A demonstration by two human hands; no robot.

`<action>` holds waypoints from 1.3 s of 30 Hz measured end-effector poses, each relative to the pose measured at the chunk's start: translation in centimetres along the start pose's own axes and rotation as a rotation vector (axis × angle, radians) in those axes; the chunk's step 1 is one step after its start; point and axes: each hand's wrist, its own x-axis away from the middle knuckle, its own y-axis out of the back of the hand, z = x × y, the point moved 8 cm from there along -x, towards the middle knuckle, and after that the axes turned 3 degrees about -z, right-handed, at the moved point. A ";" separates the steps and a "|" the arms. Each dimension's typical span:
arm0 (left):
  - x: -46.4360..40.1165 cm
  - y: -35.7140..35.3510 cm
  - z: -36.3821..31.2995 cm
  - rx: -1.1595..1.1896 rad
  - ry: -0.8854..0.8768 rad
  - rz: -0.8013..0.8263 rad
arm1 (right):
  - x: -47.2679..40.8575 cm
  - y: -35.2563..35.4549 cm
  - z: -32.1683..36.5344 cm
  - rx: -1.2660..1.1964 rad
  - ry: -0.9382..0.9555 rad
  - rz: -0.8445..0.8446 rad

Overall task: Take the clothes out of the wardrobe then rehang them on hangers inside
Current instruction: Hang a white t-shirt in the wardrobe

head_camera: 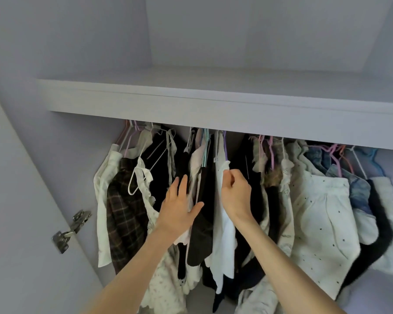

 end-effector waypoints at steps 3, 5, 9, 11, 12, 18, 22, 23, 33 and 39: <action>-0.7 -0.7 0.1 0.133 0.045 -0.005 | -2.5 -0.9 -0.6 0.048 0.007 -0.022; -0.7 -1.1 0.9 0.206 0.124 0.012 | -3.4 -1.3 -1.0 0.076 0.017 -0.029; -0.3 -0.8 2.1 0.239 0.127 -0.019 | -3.8 -2.2 -1.9 0.147 0.029 -0.036; -0.2 -0.4 2.7 0.248 0.122 -0.030 | -3.4 -3.3 -2.3 0.184 0.041 -0.027; -0.2 -0.4 2.9 0.252 0.109 -0.024 | -3.3 -3.9 -2.5 0.199 0.045 -0.023; 0.5 -0.5 3.2 0.284 0.012 0.042 | -3.6 -7.9 -2.1 0.248 0.047 0.066; 1.2 -0.4 2.8 0.345 -0.020 0.047 | -3.6 -9.7 -2.7 0.122 0.008 0.123; 1.4 -0.3 2.7 0.378 -0.028 0.052 | -3.6 -9.8 -2.9 0.080 -0.010 0.136; 3.0 -0.6 2.2 0.358 -0.050 0.214 | 0.2 -11.1 -2.8 0.228 -0.097 0.477; 4.7 2.7 4.8 0.037 -0.126 0.115 | 5.6 -9.4 -1.4 0.389 0.101 0.421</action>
